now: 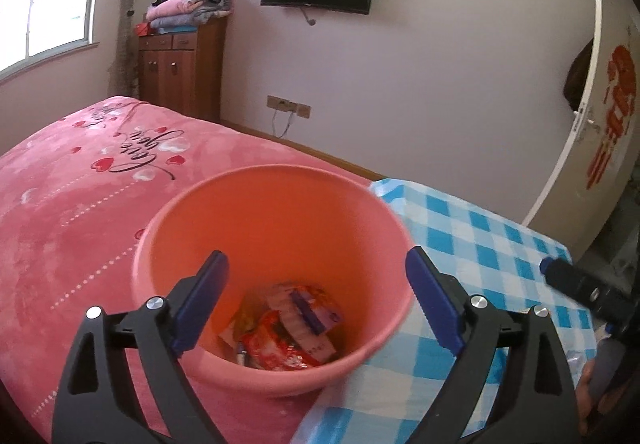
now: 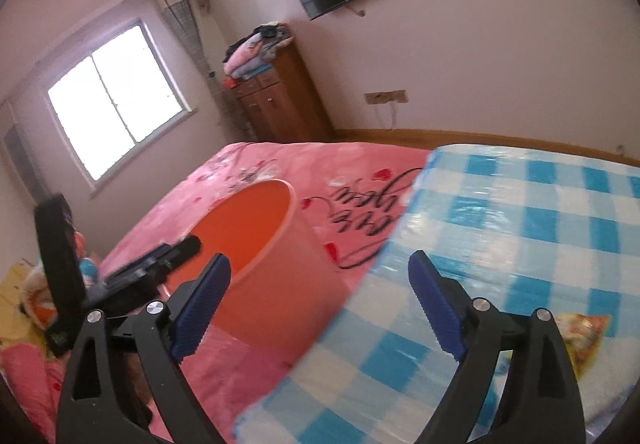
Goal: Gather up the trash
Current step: 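Move both tools back over the table toward the remaining trash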
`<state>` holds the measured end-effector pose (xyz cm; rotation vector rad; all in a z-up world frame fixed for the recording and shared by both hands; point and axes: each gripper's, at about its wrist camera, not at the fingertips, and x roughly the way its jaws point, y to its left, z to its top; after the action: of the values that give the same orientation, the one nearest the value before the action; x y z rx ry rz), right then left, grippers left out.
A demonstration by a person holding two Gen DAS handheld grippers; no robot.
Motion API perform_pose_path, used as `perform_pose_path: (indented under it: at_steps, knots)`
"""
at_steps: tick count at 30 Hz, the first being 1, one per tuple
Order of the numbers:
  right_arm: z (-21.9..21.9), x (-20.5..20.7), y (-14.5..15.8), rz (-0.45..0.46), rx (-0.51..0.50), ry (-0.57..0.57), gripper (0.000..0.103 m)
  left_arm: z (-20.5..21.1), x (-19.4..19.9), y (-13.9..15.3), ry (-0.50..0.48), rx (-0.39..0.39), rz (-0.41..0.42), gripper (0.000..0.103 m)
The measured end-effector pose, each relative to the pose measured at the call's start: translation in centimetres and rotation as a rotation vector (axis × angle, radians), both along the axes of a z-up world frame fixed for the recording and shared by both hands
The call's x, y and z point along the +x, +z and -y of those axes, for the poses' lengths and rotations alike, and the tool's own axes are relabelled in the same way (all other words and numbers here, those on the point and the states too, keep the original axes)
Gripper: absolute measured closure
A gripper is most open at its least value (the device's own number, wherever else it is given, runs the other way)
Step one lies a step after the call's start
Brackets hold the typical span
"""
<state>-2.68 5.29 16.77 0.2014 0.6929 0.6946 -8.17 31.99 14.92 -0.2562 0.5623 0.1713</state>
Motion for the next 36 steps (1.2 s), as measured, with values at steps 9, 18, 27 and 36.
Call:
perform_pose_path:
  at_steps: [9,18,27,36]
  knots:
    - [4.6,-2.2,-1.2,0.060,-0.062,-0.121,0.011,3.9,-0.6,0.6,-0.107,0.004,0.040,0.009]
    - [8.2,-4.3,-2.1,0.079,-0.077,-0.196,0.010,8.5,-0.9,0.3,-0.200,0.028,0.012,0.009]
    - [11.1,-5.5,-3.0,0.075,-0.081,-0.252,0.009,11.8,-1.7,-0.2,-0.262,0.041,-0.003,0.009]
    - [14.0,-6.2,-3.9,0.069,-0.076,-0.308,0.009,14.4,-1.7,-1.0,-0.303,0.037,-0.026,0.009]
